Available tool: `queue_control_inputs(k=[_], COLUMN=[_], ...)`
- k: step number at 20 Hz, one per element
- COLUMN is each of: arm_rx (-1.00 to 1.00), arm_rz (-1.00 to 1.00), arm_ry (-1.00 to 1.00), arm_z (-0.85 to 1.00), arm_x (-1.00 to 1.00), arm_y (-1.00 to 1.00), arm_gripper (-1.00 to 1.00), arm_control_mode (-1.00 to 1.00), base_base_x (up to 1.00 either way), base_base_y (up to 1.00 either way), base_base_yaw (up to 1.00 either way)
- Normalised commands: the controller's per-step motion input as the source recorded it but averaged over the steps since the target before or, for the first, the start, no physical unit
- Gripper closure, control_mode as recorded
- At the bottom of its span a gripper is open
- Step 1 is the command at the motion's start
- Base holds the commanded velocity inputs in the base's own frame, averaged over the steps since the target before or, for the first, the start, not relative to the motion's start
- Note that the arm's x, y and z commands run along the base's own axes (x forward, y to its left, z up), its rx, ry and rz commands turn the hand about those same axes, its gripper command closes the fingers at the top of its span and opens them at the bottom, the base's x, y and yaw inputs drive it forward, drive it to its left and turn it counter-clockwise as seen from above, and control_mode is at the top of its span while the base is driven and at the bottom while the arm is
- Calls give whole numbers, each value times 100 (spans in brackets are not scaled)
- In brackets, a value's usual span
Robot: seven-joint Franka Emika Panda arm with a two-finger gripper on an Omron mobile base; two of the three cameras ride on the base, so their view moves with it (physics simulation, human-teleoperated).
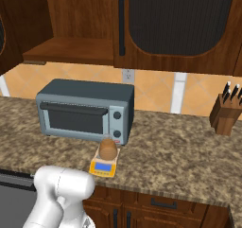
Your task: Pick the honey bottle and place it on the digital scale for weighing, and close the cabinet.
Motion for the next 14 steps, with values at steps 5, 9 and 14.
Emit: queue_control_inputs(k=[5,9,14], arm_rx=[0,7,14], arm_rz=[0,6,1], arm_ry=[27,17,1], arm_z=[7,10,50], arm_x=[90,43,25], arm_y=[2,-36,-52], arm_gripper=[-100,-100,-100], arm_control_mode=[-100,-100,-100], base_base_x=[0,0,0], base_base_y=[0,0,0], base_base_yaw=[0,0,0])
